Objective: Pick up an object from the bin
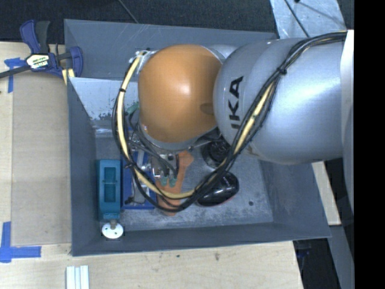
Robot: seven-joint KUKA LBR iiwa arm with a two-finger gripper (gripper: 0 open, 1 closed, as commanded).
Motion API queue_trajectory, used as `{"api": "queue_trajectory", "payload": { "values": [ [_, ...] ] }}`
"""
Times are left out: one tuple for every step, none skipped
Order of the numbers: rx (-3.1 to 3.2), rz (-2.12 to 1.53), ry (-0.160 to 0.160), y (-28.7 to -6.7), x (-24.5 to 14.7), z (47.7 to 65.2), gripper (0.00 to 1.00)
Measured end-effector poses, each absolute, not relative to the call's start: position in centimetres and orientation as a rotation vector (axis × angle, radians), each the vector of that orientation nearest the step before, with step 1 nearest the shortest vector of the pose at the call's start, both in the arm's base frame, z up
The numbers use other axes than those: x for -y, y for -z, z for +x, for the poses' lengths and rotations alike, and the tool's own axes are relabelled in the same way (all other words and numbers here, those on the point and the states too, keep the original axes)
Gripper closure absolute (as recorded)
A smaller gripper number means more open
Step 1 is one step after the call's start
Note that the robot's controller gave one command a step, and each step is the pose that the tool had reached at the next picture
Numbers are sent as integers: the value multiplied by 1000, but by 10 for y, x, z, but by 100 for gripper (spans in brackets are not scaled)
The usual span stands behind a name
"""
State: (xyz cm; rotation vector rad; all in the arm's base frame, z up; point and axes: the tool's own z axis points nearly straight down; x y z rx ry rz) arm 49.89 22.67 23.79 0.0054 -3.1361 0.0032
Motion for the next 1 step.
{"api": "queue_trajectory", "payload": {
  "values": [
    [3144,1,2,-243,-226,500,0]
  ]
}}
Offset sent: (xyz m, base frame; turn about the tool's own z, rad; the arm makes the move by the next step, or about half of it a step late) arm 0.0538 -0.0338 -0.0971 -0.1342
